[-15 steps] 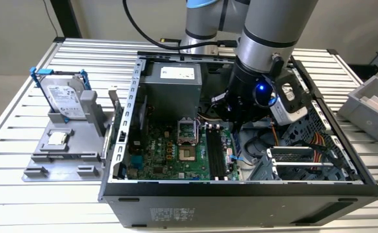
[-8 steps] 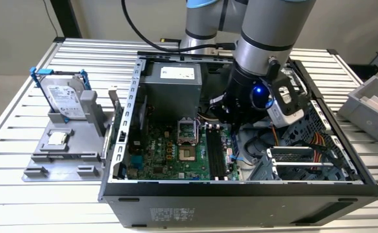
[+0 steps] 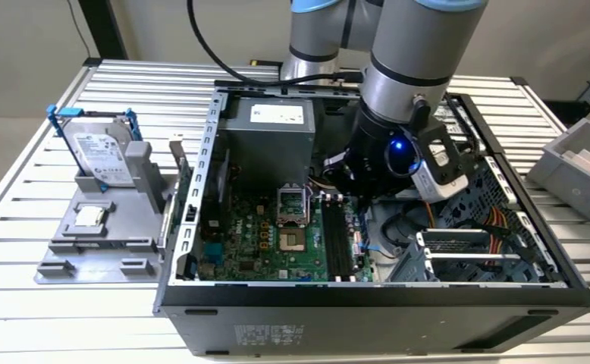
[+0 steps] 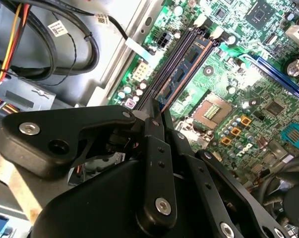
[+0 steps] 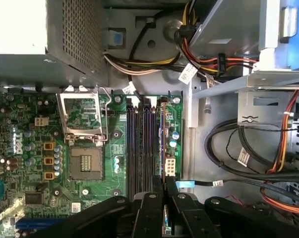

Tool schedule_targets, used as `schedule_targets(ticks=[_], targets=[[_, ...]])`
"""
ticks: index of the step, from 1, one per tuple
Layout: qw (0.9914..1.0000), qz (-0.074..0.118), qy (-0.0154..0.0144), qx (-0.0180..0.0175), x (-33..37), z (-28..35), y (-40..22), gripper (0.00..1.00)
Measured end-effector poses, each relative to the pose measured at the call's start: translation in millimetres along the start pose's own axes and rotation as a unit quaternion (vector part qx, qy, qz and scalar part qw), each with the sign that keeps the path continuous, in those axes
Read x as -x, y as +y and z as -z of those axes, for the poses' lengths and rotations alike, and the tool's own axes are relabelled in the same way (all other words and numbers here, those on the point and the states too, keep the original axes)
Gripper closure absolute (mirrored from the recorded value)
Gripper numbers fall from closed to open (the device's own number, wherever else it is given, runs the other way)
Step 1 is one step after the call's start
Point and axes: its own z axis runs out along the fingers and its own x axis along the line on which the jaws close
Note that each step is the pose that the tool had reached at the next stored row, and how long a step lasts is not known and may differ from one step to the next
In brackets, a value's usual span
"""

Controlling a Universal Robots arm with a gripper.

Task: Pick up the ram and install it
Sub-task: 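Insert the ram into the slot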

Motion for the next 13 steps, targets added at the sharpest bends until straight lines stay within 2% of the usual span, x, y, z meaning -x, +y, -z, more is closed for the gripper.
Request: schedule_targets(ticks=[13], targets=[[1.00000, -0.001, 0.0000, -0.0004, -0.5, -24.1, 0.0, 1.00]])
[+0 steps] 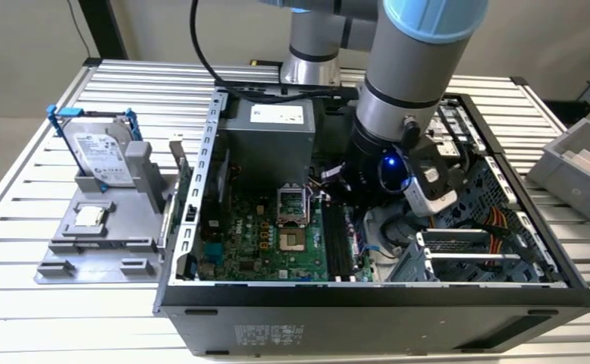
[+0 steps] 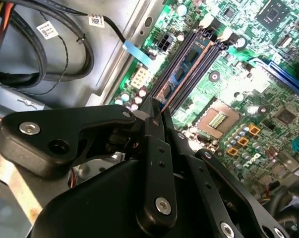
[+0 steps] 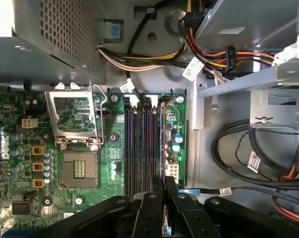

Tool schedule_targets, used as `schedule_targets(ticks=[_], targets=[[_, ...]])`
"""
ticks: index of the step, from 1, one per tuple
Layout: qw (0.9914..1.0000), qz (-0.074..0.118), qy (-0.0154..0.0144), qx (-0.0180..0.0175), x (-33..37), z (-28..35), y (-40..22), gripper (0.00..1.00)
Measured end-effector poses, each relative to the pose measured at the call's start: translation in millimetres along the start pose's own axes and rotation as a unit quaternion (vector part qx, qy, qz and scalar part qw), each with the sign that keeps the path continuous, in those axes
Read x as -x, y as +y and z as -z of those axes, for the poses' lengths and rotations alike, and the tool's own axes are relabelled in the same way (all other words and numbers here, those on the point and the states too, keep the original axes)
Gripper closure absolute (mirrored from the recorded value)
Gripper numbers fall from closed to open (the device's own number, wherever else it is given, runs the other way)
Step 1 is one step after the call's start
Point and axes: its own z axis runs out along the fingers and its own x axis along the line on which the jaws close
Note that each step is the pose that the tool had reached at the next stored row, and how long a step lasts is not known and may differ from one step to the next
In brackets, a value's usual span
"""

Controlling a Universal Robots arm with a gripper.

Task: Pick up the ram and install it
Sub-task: 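Insert the ram into the slot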

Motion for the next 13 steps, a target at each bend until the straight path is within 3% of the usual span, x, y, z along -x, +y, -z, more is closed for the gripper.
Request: schedule_targets(ticks=[13], targets=[[1.00000, 0.000, 0.0007, 0.0000, -0.2, -8.4, 0.0, 1.00]])
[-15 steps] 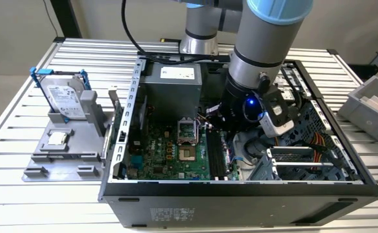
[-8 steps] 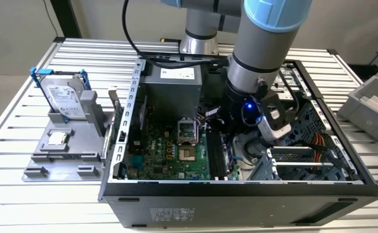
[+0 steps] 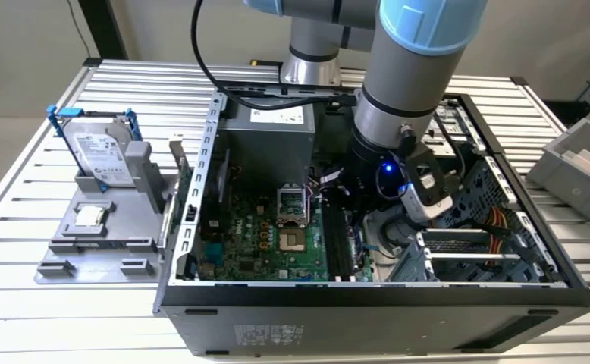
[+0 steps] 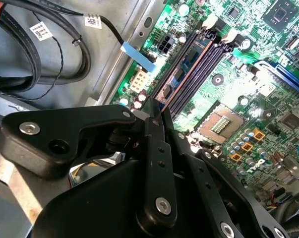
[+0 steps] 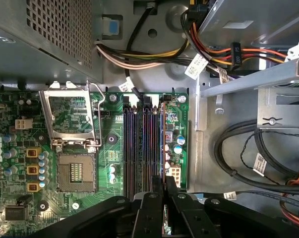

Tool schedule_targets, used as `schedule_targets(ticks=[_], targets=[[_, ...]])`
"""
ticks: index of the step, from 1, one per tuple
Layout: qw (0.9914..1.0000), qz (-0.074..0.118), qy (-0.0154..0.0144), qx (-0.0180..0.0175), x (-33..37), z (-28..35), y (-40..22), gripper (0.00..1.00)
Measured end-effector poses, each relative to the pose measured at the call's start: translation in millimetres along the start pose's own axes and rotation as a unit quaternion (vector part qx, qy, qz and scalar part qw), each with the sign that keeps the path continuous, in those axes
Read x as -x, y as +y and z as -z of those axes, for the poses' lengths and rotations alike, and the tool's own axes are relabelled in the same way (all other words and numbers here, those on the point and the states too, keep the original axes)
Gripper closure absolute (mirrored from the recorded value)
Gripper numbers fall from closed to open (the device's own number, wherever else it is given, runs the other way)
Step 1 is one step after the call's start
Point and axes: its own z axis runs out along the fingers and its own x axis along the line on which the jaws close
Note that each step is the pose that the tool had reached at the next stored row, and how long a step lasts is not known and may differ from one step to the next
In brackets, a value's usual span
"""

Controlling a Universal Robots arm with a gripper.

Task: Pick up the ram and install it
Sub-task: 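Insert the ram into the slot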

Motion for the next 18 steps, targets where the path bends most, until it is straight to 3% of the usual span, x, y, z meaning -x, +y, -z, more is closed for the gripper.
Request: schedule_targets(ticks=[18], targets=[[1.00000, -0.002, 0.0001, -0.0014, -0.1, -6.0, 0.0, 1.00]])
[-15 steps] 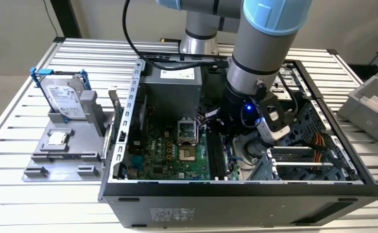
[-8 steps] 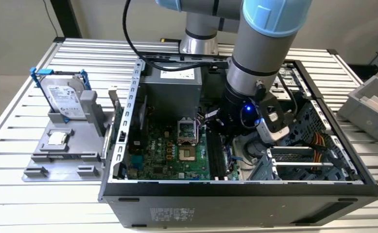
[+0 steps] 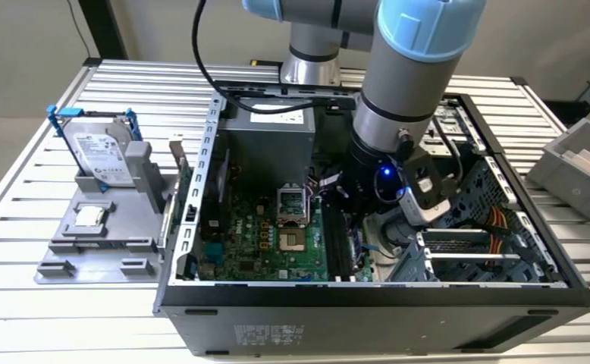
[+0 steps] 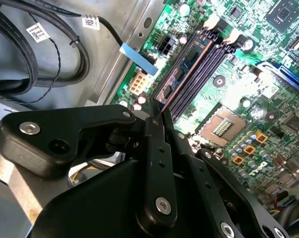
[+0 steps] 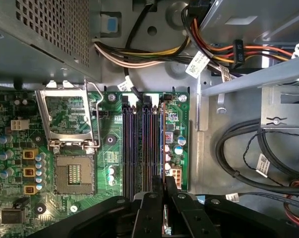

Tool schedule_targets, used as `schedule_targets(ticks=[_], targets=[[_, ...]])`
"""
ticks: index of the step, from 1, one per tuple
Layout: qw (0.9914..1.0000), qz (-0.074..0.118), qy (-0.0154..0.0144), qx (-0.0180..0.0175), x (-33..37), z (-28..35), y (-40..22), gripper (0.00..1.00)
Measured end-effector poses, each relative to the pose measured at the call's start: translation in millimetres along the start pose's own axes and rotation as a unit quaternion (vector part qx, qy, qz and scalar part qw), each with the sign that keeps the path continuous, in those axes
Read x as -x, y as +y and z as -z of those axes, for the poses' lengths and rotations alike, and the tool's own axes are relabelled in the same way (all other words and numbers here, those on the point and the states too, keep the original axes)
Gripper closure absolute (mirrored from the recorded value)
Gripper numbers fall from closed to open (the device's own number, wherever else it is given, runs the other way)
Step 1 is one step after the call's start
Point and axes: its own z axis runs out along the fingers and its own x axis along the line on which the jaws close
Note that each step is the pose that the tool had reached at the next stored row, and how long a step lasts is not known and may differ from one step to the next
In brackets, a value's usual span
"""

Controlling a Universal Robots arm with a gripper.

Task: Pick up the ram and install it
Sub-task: 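Insert the ram into the slot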

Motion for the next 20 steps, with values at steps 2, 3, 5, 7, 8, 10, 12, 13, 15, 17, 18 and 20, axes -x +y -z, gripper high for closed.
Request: schedule_targets(ticks=[2, 3, 5, 7, 8, 10, 12, 13, 15, 17, 18, 20], targets=[[1.00000, 0.000, -0.0001, -0.0007, 0.0, -0.9, 0.0, 1.00], [1.00000, 0.000, 0.0000, -0.0012, 0.0, -0.9, 0.0, 1.00], [1.00000, 0.000, 0.0000, -0.0012, -0.1, -1.3, 0.0, 1.00], [1.00000, 0.000, -0.0001, -0.0014, -0.2, -2.6, 0.1, 1.00], [1.00000, 0.000, 0.0000, -0.0016, -0.2, -2.5, 0.0, 1.00], [1.00000, 0.000, 0.0002, -0.0019, -0.2, -2.5, 0.0, 1.00], [1.00000, 0.000, 0.0002, -0.0019, -0.2, -3.1, 0.0, 1.00], [1.00000, 0.000, 0.0002, -0.0018, -0.2, -3.5, 0.0, 1.00], [1.00000, -0.001, 0.0002, -0.0019, -0.2, -4.9, 0.0, 1.00], [1.00000, -0.001, 0.0002, -0.0019, -0.3, -5.8, 0.0, 1.00], [1.00000, -0.002, 0.0002, -0.0019, -0.3, -6.8, 0.0, 1.00], [1.00000, -0.002, 0.0004, -0.0020, -0.5, -7.8, 0.0, 1.00]])
